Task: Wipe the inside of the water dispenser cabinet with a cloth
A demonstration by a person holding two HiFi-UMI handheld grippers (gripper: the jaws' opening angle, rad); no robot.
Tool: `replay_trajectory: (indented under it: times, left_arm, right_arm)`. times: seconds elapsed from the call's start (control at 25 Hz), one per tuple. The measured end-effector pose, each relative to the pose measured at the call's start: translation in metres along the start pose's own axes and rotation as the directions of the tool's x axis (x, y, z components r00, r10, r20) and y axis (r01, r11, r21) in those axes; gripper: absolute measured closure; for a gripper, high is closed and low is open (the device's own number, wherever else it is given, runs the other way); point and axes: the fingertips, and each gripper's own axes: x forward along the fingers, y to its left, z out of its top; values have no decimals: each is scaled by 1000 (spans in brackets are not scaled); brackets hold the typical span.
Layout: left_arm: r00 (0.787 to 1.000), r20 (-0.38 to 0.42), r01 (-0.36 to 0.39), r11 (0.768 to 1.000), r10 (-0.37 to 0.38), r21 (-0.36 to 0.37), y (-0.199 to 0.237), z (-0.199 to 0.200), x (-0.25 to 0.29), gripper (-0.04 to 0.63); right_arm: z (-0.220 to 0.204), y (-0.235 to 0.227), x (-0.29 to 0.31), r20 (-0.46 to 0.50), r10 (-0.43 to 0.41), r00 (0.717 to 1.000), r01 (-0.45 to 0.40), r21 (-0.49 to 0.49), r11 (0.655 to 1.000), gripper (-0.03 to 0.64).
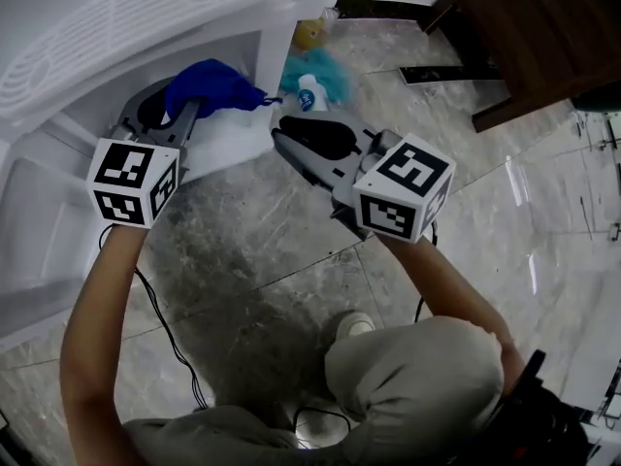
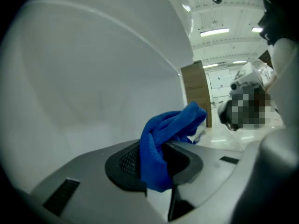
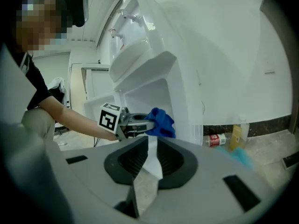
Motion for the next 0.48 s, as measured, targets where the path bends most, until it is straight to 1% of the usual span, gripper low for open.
replay_trajectory:
  times: [0.08, 0.12, 0.24, 0.32, 0.48]
  left_arm:
    - [997, 52, -56, 998, 57, -27, 13, 11, 4, 499]
    - [993, 84, -78, 996, 80, -32, 16, 18, 7, 499]
    - [977, 169, -123, 992, 127, -34, 19, 38, 22, 499]
    - [967, 202, -150, 988, 157, -46, 20, 45, 34, 499]
    - [948, 231, -204, 976, 216, -75, 32, 50, 55, 497]
  right_arm:
    - [-6, 9, 0, -19, 27, 999, -28, -36, 999, 590]
    - [-9, 15, 0, -30, 46, 999, -47, -58, 997, 618]
    - [-12, 29, 1, -42, 78, 996, -82, -99, 992, 618]
    - [-12, 31, -1, -52, 72, 996, -78, -116, 990, 618]
    - [-14, 32, -7, -54, 70, 996, -77, -130, 988, 620]
